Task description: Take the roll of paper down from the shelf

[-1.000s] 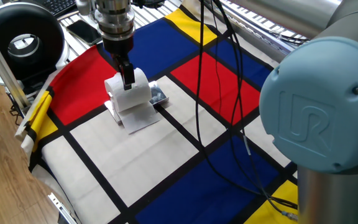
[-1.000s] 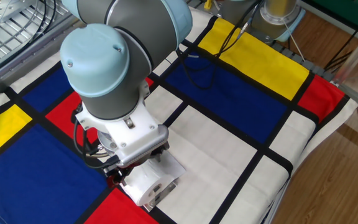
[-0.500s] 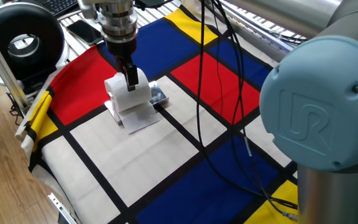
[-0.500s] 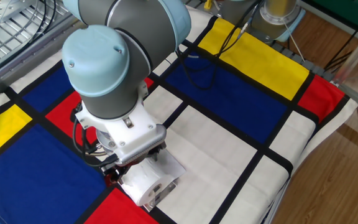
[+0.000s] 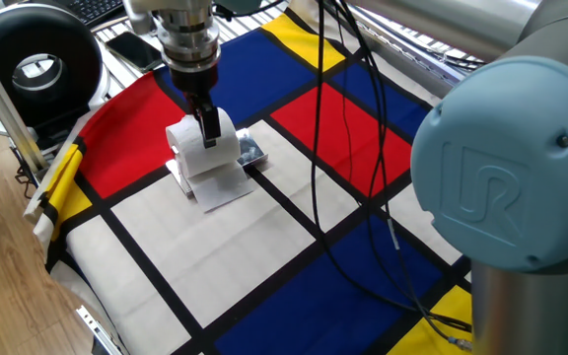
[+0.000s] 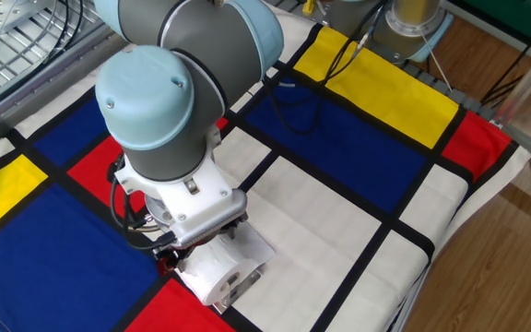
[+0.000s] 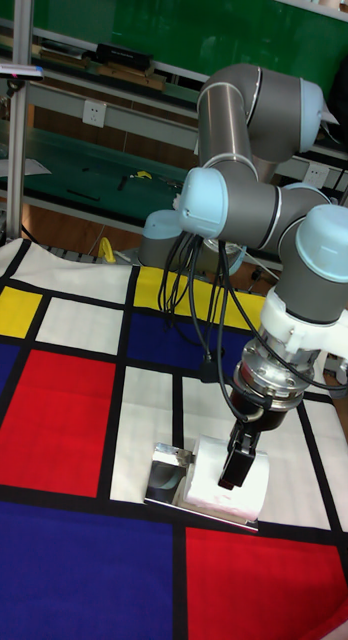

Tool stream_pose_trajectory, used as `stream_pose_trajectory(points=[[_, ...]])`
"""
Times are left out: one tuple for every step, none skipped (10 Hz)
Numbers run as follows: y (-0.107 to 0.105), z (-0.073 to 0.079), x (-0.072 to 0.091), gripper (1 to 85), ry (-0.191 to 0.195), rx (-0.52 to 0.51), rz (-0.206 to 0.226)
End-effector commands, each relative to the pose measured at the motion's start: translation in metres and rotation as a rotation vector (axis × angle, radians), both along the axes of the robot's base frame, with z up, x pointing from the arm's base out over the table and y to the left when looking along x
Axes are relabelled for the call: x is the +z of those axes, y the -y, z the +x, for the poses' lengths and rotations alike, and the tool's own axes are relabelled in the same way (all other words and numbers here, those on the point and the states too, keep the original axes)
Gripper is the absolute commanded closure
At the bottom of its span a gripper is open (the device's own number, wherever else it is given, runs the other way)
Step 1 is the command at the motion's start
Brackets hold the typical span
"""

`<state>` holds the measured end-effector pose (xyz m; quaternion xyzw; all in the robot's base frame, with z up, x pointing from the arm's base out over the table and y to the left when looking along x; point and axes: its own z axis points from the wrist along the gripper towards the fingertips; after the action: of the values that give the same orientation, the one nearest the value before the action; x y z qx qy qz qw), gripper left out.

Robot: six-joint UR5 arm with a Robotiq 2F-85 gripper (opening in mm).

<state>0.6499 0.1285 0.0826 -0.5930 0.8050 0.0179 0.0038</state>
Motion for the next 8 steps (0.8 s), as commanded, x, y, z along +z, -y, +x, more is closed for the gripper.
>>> stream_pose_trajectory(points=[[-0.0022, -0.0003, 0.0004, 0.7, -0.003, 0.000, 0.010], [-0.0029, 0.0010, 0.0001, 0.7, 0.002, 0.003, 0.010], [-0.0077, 0.0024, -0.0015, 0.7, 0.007, 0.007, 0.015], [-0.0108, 0.0030, -0.0025, 0.7, 0.009, 0.016, 0.020], [-0.0108, 0.0026, -0.0024, 0.7, 0.008, 0.021, 0.021], [-0.0094, 0.0031, -0.0025, 0.7, 0.009, 0.022, 0.018], [-0.0094, 0.0035, -0.0029, 0.7, 0.009, 0.024, 0.020], [-0.0083, 0.0035, -0.0035, 0.7, 0.008, 0.029, 0.021]])
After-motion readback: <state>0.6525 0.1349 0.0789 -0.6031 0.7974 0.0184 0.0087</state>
